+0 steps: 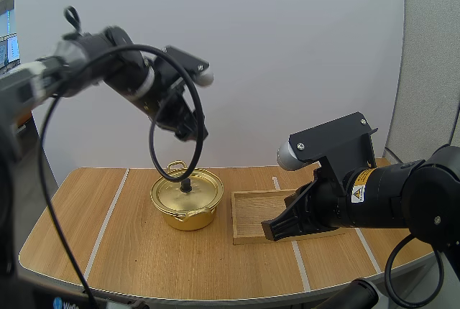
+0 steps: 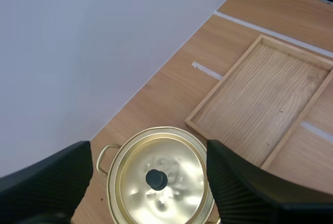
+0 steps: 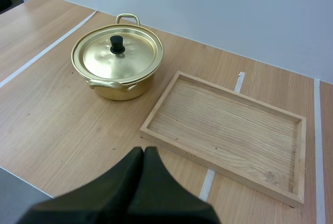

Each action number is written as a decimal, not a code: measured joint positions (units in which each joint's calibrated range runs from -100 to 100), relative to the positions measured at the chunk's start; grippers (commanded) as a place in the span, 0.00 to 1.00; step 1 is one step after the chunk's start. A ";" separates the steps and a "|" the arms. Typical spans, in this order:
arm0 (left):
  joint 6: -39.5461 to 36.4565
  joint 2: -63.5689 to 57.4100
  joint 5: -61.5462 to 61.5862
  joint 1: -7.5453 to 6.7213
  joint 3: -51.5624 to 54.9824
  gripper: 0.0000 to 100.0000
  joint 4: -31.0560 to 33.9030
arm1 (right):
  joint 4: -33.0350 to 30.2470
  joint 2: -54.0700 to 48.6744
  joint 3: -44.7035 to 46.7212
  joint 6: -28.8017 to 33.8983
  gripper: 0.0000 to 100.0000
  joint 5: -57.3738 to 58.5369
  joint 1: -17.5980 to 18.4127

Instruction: Open the pot, put the pineapple inside, and close it

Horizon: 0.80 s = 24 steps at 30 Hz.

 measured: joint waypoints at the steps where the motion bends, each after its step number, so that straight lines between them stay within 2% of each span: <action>1: 0.00 -1.71 1.03 0.00 -0.36 1.00 0.00 | 0.00 0.00 0.00 0.00 0.00 0.00 0.00; 7: -0.28 -5.33 4.21 0.00 -1.38 1.00 0.10 | 0.00 0.00 0.00 0.00 0.00 0.00 0.00; 8: -1.17 -14.41 11.57 0.00 -2.06 1.00 0.10 | 0.00 0.00 0.00 0.00 0.00 0.00 -0.08; 9: -1.62 -22.50 12.78 0.00 -2.32 1.00 0.10 | 0.00 0.00 0.00 0.00 0.00 0.00 -0.25; 12: -4.63 -30.41 16.86 0.00 -2.32 1.00 2.00 | 0.10 0.00 0.00 0.00 0.00 0.00 -0.82; 24: -13.24 -45.36 19.71 0.00 -2.04 1.00 4.97 | 0.10 -0.27 0.00 0.00 0.00 0.00 -3.53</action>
